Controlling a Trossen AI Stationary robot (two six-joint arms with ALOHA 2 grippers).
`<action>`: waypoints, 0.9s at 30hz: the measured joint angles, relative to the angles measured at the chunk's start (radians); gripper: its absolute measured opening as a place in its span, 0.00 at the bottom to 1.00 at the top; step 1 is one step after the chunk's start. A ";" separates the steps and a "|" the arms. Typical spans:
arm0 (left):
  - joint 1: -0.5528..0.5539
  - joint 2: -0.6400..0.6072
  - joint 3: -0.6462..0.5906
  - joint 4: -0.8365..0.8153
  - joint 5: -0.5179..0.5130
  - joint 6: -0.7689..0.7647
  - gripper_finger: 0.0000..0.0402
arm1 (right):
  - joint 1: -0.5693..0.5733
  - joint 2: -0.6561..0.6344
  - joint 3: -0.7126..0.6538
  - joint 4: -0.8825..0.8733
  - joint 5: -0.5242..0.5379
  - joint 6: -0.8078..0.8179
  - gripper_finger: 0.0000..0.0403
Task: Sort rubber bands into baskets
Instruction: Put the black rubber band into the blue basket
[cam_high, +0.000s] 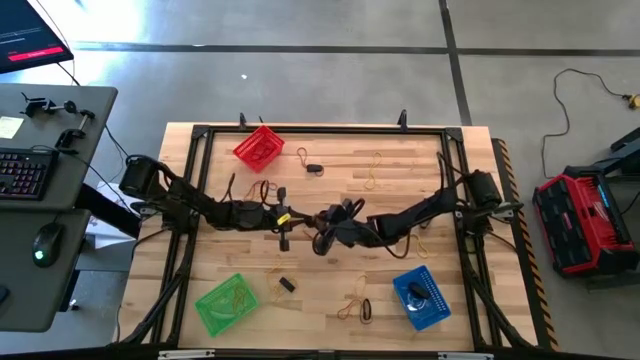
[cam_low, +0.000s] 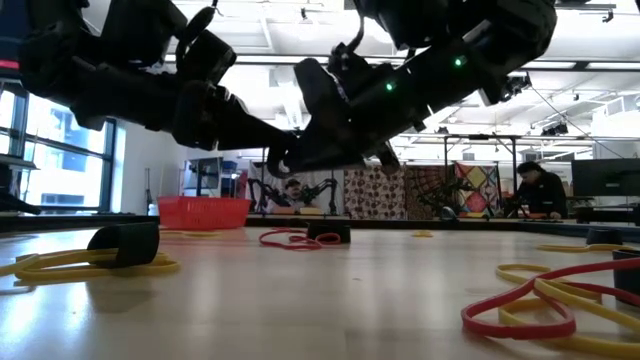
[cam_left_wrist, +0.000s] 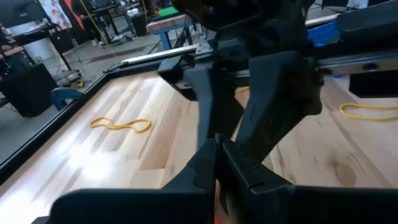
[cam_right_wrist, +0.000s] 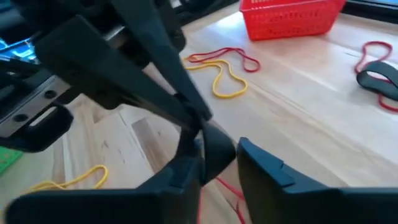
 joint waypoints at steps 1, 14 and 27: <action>0.000 0.000 0.000 -0.001 0.000 -0.002 0.01 | 0.001 0.000 0.000 0.002 0.000 -0.010 0.18; -0.020 0.000 0.000 -0.022 -0.003 -0.062 0.12 | 0.008 -0.001 0.000 -0.006 -0.022 -0.052 0.01; -0.050 -0.028 -0.022 -0.008 0.013 -0.104 0.28 | 0.044 -0.167 0.000 -0.317 -0.018 -0.046 0.00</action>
